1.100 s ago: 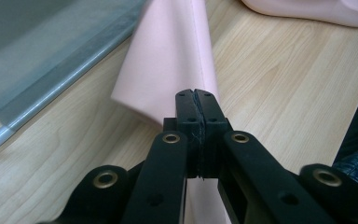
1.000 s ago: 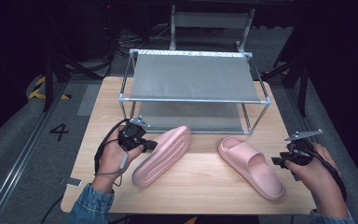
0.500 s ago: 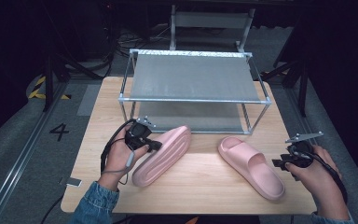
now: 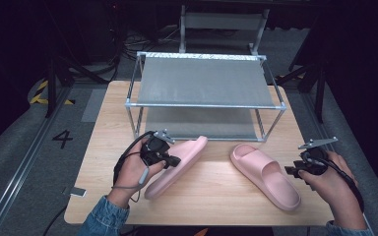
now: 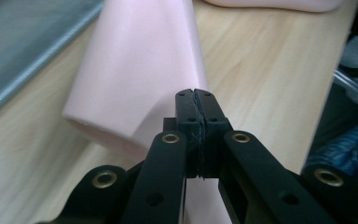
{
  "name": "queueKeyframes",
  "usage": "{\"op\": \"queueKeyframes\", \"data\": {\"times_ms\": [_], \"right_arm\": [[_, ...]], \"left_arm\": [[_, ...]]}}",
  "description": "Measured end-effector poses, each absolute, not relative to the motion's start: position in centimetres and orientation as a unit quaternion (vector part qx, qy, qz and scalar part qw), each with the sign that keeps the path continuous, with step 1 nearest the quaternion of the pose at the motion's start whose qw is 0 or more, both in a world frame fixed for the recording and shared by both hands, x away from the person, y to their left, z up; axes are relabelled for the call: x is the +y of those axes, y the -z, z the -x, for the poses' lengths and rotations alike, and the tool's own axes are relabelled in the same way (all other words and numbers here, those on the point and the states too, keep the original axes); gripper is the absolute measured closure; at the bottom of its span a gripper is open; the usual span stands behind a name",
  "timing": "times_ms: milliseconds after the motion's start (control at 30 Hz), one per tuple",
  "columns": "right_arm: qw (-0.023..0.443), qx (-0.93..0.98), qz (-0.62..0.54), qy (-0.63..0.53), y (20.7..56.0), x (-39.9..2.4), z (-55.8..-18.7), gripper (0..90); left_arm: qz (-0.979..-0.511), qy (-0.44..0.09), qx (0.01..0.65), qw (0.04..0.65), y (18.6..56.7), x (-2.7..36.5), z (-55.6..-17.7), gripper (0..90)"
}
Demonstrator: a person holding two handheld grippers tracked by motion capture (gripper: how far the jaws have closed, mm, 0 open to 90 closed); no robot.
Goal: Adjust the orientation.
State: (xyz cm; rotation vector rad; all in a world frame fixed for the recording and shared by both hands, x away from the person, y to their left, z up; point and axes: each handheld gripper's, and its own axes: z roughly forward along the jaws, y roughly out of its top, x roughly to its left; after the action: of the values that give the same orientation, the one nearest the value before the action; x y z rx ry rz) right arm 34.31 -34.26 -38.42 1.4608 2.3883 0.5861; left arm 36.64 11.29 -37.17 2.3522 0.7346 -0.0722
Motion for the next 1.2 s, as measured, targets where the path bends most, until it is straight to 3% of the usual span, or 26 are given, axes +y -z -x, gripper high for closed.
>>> {"op": "queueKeyframes", "data": {"times_ms": [167,367,633,933,1200], "right_arm": [[0.141,0.831,-0.497,-0.205,38.4,-33.8,-34.7,56.1],[0.145,0.833,-0.492,-0.208,38.3,-33.3,-35.2,55.1],[0.142,0.834,-0.491,-0.209,38.3,-33.2,-35.2,54.6],[0.144,0.833,-0.491,-0.210,38.4,-33.5,-35.1,54.5],[0.142,0.833,-0.493,-0.208,38.4,-33.6,-35.1,54.4]], "left_arm": [[-0.908,0.044,0.263,0.322,37.4,10.0,-35.5,84.2],[-0.922,0.044,0.240,0.301,37.2,8.5,-33.6,67.1],[-0.934,0.050,0.224,0.276,37.6,7.6,-33.0,63.6],[-0.936,0.069,0.219,0.267,38.8,6.6,-32.6,49.5],[-0.939,0.083,0.205,0.262,40.5,5.0,-32.4,48.2]]}}
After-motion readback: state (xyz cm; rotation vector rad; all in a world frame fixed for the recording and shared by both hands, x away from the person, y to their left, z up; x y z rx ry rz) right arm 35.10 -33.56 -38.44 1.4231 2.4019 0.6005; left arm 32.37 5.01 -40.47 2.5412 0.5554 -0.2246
